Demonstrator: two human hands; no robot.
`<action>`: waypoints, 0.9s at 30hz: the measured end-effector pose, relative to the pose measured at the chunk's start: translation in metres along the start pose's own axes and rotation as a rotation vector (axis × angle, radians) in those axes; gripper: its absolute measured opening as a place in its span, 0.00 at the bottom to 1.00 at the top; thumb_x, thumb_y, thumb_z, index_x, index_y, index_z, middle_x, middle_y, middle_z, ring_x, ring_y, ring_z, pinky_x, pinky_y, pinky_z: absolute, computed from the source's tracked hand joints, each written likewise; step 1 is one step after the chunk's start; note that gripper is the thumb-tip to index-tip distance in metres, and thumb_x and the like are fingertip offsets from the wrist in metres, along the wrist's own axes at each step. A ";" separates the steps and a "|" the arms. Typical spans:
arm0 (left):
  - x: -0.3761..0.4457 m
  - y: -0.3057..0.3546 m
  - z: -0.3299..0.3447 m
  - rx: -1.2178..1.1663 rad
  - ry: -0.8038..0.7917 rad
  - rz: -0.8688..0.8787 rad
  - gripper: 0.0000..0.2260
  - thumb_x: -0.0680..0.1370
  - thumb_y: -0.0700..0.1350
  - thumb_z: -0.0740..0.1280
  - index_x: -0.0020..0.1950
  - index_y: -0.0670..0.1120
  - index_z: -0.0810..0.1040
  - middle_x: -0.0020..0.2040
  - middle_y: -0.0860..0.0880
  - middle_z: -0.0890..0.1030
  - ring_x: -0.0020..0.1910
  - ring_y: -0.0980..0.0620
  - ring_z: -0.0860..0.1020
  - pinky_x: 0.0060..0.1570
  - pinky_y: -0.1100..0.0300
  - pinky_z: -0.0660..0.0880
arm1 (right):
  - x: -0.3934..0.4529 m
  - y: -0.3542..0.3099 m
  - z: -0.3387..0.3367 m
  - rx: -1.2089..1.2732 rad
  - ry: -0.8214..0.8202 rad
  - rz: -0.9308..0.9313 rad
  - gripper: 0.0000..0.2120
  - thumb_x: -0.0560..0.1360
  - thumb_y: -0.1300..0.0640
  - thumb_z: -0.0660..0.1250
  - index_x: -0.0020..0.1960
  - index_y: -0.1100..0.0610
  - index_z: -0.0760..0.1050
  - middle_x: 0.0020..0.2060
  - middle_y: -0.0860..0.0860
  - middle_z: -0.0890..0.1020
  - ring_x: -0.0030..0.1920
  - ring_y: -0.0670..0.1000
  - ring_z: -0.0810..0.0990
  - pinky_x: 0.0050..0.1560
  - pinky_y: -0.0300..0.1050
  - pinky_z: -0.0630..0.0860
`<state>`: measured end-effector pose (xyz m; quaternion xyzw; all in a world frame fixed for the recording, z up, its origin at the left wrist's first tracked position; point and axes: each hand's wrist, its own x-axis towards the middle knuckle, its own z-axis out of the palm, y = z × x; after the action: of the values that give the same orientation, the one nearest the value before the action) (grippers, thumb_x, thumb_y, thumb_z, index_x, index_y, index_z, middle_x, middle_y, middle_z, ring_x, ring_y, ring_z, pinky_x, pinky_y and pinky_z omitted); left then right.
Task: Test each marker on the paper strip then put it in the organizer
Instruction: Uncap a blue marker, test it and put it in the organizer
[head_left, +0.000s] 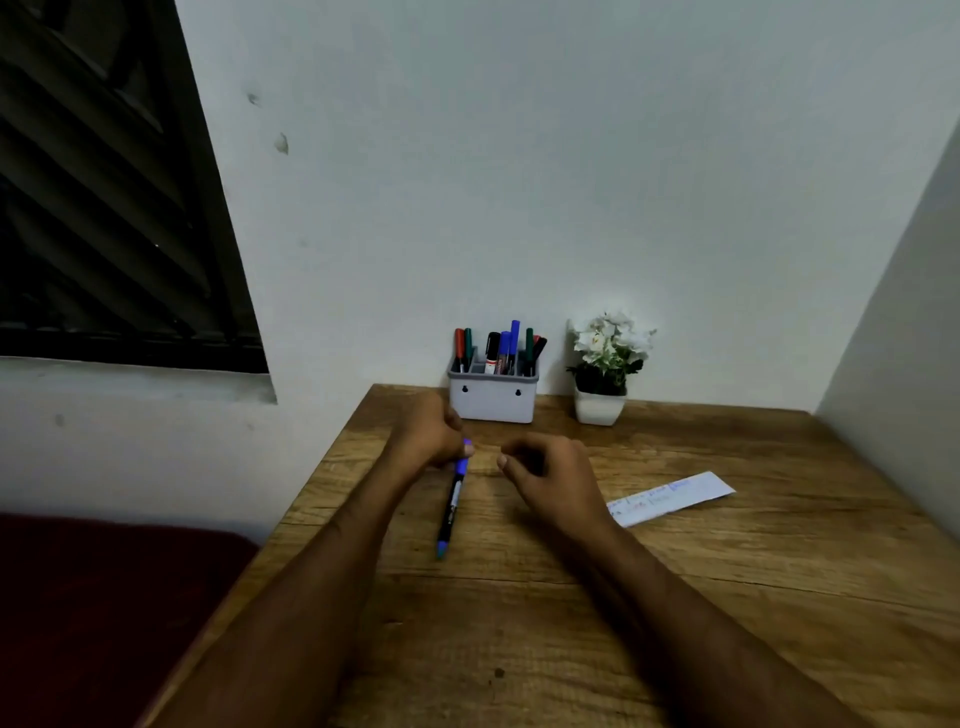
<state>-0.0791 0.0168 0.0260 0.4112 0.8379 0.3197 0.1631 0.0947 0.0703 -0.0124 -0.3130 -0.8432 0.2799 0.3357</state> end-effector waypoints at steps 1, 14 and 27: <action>-0.003 0.008 0.001 -0.145 -0.023 -0.013 0.05 0.72 0.37 0.76 0.46 0.42 0.85 0.44 0.45 0.85 0.43 0.50 0.84 0.43 0.56 0.83 | 0.000 0.001 -0.002 0.041 0.007 0.033 0.06 0.79 0.52 0.72 0.52 0.53 0.86 0.42 0.46 0.87 0.43 0.42 0.84 0.48 0.44 0.82; -0.025 0.076 0.057 -0.994 -0.172 -0.187 0.05 0.78 0.28 0.65 0.47 0.35 0.79 0.41 0.38 0.82 0.38 0.48 0.82 0.31 0.57 0.82 | -0.008 0.030 -0.036 0.241 0.054 0.319 0.11 0.79 0.56 0.71 0.40 0.59 0.85 0.29 0.53 0.84 0.27 0.46 0.79 0.34 0.45 0.76; 0.024 0.061 0.054 -1.114 0.247 -0.308 0.02 0.78 0.36 0.69 0.48 0.41 0.81 0.47 0.43 0.85 0.40 0.52 0.83 0.35 0.61 0.81 | -0.035 0.033 -0.084 0.406 -0.045 0.479 0.15 0.82 0.61 0.65 0.39 0.63 0.82 0.29 0.55 0.81 0.26 0.49 0.77 0.27 0.40 0.74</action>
<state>-0.0291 0.0849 0.0264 0.0968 0.6066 0.7297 0.3003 0.1882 0.0890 0.0034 -0.4231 -0.6795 0.5206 0.2970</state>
